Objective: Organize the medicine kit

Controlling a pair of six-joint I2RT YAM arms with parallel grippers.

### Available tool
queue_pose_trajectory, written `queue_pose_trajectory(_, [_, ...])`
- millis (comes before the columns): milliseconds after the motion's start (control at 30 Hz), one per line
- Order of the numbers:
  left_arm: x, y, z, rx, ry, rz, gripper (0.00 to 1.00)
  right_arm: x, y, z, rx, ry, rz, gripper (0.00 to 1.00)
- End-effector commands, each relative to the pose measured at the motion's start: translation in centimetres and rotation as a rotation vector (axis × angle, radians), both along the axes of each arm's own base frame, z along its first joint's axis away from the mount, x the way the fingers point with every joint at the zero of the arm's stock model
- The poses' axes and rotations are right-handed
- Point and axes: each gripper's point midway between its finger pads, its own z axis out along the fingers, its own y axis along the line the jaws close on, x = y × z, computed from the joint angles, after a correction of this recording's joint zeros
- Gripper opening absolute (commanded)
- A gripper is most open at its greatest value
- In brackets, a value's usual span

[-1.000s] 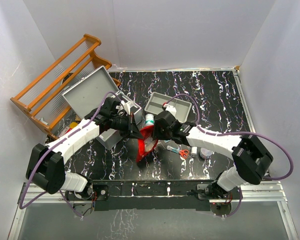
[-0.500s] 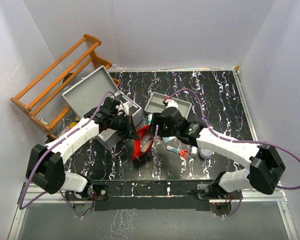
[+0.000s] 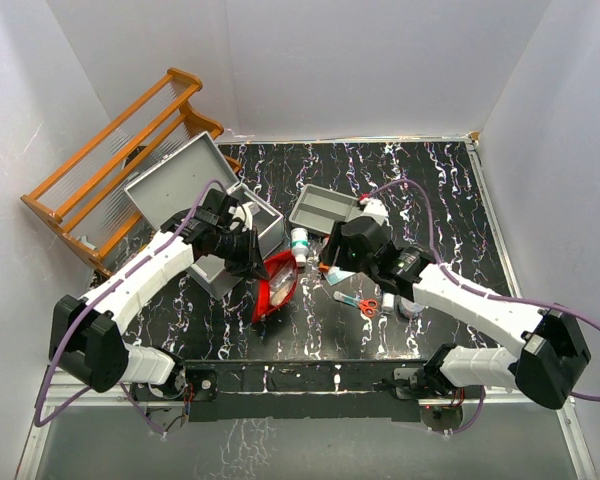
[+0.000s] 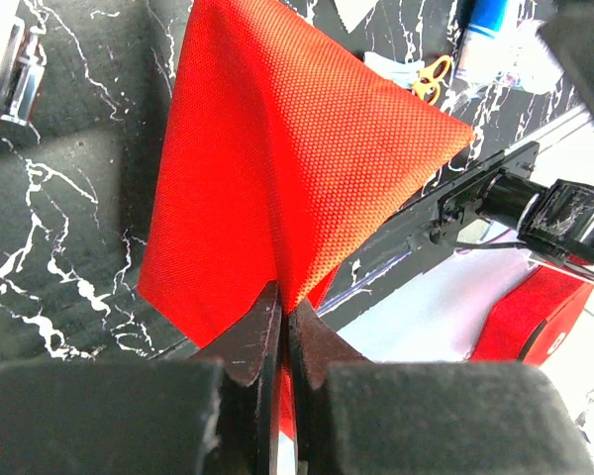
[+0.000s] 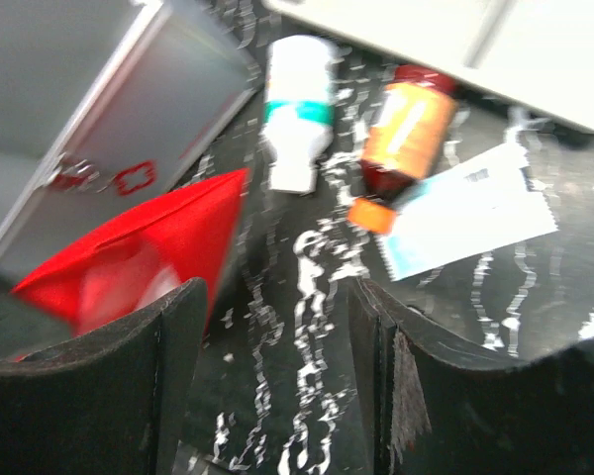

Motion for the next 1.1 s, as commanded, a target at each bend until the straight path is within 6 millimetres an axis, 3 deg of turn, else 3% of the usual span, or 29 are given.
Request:
queue_pose_trajectory(0, [-0.8,0.6,2.1,-0.005,-0.041,-0.014,0.0,1.7,-4.7,-2.3,-0.079,0.044,-0.191,0.52])
queue_pose_trajectory(200, [-0.7,0.3,1.6,-0.022,-0.041,-0.015,0.0,2.8,-6.4,-6.4,-0.106,0.147,-0.258,0.49])
queue_pose_trajectory(333, [-0.5,-0.1,1.3,-0.037,-0.035,-0.017,0.0,4.2,-6.3,-8.3,-0.161,0.183,-0.249,0.48])
queue_pose_trajectory(433, [-0.4,-0.3,1.2,-0.05,-0.04,-0.02,0.0,5.3,-5.7,-9.1,-0.231,0.185,-0.179,0.34])
queue_pose_trajectory(500, [-0.3,-0.5,1.2,-0.06,-0.042,-0.025,0.0,6.0,-5.4,-9.3,-0.27,0.18,-0.134,0.3])
queue_pose_trajectory(667, [-0.2,-0.7,0.8,-0.063,-0.043,-0.036,0.0,7.0,-4.5,-9.4,-0.32,0.171,-0.047,0.38])
queue_pose_trajectory(867, [-0.1,-0.9,0.4,-0.067,-0.038,-0.048,0.0,7.6,-4.4,-11.2,-0.384,0.21,-0.012,0.45])
queue_pose_trajectory(1067, [-0.2,-0.9,0.3,-0.074,-0.04,-0.051,0.0,5.7,-5.4,-13.3,-0.469,0.264,0.096,0.44])
